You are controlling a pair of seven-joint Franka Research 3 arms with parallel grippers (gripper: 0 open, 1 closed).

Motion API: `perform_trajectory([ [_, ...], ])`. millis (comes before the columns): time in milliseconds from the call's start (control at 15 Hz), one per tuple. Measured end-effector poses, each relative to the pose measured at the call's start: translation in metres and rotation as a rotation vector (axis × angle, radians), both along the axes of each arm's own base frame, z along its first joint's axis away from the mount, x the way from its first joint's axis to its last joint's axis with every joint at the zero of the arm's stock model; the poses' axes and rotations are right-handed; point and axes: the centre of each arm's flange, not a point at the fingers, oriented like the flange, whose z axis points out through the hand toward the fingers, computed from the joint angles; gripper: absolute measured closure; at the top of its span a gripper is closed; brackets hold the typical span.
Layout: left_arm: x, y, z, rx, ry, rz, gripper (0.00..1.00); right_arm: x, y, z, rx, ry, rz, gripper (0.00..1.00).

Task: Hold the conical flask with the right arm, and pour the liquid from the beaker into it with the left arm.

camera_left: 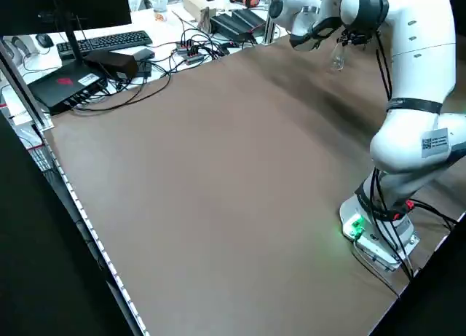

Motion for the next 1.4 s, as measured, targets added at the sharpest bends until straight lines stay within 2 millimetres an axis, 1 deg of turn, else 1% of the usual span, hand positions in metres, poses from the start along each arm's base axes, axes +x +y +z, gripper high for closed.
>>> perform_trajectory([
  [133,-0.006,-0.013,-0.001,0.028,-0.018,-0.012,0.02,-0.005,0.008,-0.001,0.004,0.010,-0.009,0.61],
  [267,-0.011,-0.021,-0.002,0.065,-0.040,-0.030,0.02,-0.009,0.015,-0.001,0.012,0.017,-0.019,0.61],
  [600,-0.014,-0.026,-0.003,0.130,-0.082,-0.071,0.02,-0.011,0.020,-0.002,0.005,0.018,-0.038,0.61],
  [800,-0.021,-0.038,-0.002,0.164,-0.109,-0.116,0.02,-0.014,0.026,-0.002,0.003,0.018,-0.031,0.61],
  [1000,-0.026,-0.049,0.006,0.189,-0.146,-0.141,0.02,-0.017,0.030,-0.003,-0.004,0.020,-0.026,0.61],
  [1200,-0.027,-0.052,0.012,0.218,-0.182,-0.154,0.02,-0.021,0.037,-0.003,-0.004,0.022,-0.022,0.61],
  [1400,-0.028,-0.055,0.013,0.247,-0.212,-0.168,0.02,-0.023,0.039,-0.003,-0.005,0.022,-0.019,0.61],
])
